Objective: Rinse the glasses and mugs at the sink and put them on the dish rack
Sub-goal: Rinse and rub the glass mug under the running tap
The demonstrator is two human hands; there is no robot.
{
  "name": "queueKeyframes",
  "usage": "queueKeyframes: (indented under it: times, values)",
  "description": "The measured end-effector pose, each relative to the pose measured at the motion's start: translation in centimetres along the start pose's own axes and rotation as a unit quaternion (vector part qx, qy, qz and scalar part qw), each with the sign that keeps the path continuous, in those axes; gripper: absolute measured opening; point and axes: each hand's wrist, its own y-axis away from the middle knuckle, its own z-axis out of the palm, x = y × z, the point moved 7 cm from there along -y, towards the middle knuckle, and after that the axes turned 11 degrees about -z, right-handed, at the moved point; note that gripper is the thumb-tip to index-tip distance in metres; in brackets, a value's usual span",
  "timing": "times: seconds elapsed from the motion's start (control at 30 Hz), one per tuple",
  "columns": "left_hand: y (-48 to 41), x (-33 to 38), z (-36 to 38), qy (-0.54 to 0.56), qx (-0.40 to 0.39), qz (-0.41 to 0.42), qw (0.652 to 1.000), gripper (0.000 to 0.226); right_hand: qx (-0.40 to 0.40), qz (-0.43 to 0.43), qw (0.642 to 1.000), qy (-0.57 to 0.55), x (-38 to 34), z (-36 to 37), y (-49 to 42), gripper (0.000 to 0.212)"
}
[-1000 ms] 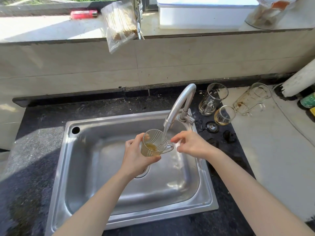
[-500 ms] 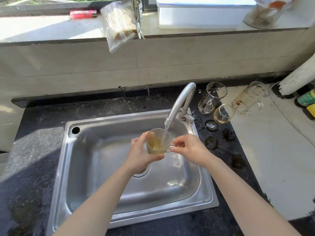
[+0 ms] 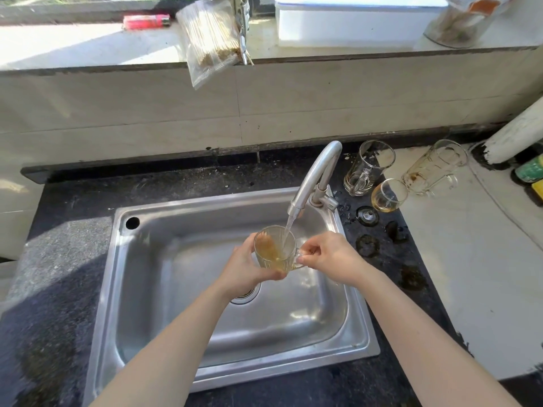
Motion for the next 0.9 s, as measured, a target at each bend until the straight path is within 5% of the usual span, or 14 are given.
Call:
queueKeyframes:
  times: [0.9]
  values:
    - [-0.6, -0.9, -0.1, -0.010, -0.052, -0.049, 0.997, 0.072, -0.004, 0.034, 0.999, -0.008, 1.5, 1.8, -0.8, 0.018]
